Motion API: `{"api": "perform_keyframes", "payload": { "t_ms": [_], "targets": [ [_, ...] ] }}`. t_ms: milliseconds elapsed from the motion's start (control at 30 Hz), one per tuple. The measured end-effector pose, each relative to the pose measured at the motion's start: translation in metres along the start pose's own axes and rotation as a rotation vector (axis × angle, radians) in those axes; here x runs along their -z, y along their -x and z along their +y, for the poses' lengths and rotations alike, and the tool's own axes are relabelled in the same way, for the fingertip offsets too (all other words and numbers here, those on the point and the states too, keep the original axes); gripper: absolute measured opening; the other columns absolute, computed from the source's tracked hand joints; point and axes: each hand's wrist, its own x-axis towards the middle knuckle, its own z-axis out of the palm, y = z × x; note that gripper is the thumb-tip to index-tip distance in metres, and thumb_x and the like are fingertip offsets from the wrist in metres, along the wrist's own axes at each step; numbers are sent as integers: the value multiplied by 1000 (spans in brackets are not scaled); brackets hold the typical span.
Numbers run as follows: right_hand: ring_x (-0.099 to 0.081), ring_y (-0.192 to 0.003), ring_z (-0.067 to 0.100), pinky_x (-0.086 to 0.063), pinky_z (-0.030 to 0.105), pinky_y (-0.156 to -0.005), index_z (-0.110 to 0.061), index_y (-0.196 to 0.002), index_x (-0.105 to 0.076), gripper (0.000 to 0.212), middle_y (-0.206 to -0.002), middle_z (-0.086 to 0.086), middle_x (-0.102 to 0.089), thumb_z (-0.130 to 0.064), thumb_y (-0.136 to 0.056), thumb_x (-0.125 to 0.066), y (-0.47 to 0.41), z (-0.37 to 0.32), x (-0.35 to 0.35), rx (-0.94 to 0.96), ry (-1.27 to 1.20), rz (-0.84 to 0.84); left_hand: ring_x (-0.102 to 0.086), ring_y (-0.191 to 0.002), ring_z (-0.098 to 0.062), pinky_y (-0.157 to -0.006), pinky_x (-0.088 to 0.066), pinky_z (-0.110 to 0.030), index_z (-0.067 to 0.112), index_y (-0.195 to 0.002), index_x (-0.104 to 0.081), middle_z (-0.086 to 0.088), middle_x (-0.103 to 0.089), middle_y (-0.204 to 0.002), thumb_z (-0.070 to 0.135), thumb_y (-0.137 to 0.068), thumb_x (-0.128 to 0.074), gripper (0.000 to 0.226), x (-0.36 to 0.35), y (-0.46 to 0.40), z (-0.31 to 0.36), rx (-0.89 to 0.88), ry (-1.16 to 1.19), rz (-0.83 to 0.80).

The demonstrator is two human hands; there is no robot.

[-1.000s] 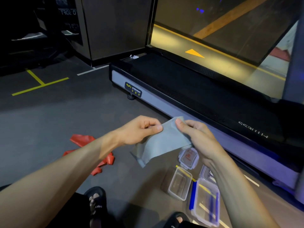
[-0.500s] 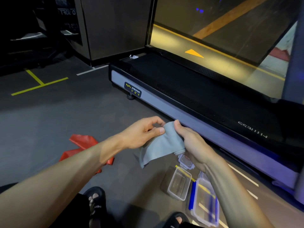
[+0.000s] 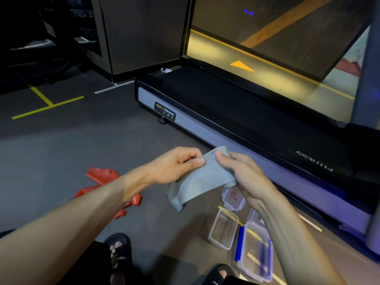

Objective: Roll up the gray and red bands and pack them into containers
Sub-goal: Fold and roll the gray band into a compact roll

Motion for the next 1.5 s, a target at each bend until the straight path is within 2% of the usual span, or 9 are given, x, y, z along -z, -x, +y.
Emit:
{"api": "perform_keyframes", "payload": {
  "t_ms": [133,300,467,600,767,1033,1267,1400,1500],
  "targets": [
    [-76,-85,20,-60,30,-73,-8,-115,-70,27,-99,12,-79,-30,-100,-65,-1,0,-4,38,3,60,-44,-65,-21,-57,-36,-43,3,-87,-60,-8,-54,-72,41,-100,-57,40,0,-1,0,19,-5,48],
    [-75,-99,26,-55,54,-98,-17,-107,-73,31,-100,6,-79,-39,-107,-52,-1,1,-5,113,231,61,-47,-64,-20,-58,-38,-39,6,-89,-63,-5,-58,-70,49,-97,-62,44,1,-3,-3,25,-8,115],
    [-73,-103,24,-52,56,-101,-24,-108,-72,41,-105,3,-78,-58,-95,-55,3,3,-8,94,240,3,-38,-55,-10,-53,-33,-29,9,-75,-57,4,-45,-60,54,-97,-59,51,-5,-1,-4,-55,-183,145],
    [-75,-100,28,-58,50,-93,-18,-113,-70,38,-105,9,-78,-49,-91,-73,3,5,-9,89,192,-31,-37,-56,-10,-51,-31,-27,4,-75,-57,5,-44,-60,45,-100,-58,48,-8,-3,-3,-82,-99,142],
    [-75,-82,23,-58,28,-65,-4,-111,-72,31,-98,17,-78,-31,-100,-64,4,-4,-1,33,-38,-27,-44,-57,-13,-46,-32,-25,6,-80,-61,-3,-53,-67,41,-97,-63,39,1,0,-11,52,54,11],
    [-72,-82,22,-56,27,-64,-1,-113,-73,35,-102,19,-77,-31,-98,-64,2,-6,25,40,-92,51,-51,-56,6,-57,-39,-10,9,-87,-66,15,-62,-60,14,-100,-60,15,17,4,-23,110,108,1],
    [-70,-83,23,-52,36,-72,-2,-111,-73,38,-98,17,-76,-36,-97,-66,2,-6,34,43,-131,108,-65,-79,-22,-73,-55,-28,12,-123,-64,-17,-70,-88,27,-91,-74,36,23,7,-23,122,198,-21],
    [-71,-89,27,-54,39,-78,0,-114,-73,45,-106,20,-76,-39,-92,-70,4,-5,39,42,-170,124,-64,-69,-22,-69,-57,-30,4,-113,-69,-15,-70,-82,23,-90,-68,30,20,6,-20,129,264,103],
    [-72,-88,24,-57,34,-71,0,-113,-73,51,-105,19,-77,-43,-84,-71,6,-4,39,52,-172,107,-62,-81,-27,-80,-52,-38,7,-99,-74,-15,-70,-88,27,-90,-72,22,21,4,-20,176,301,157]
  ]
}}
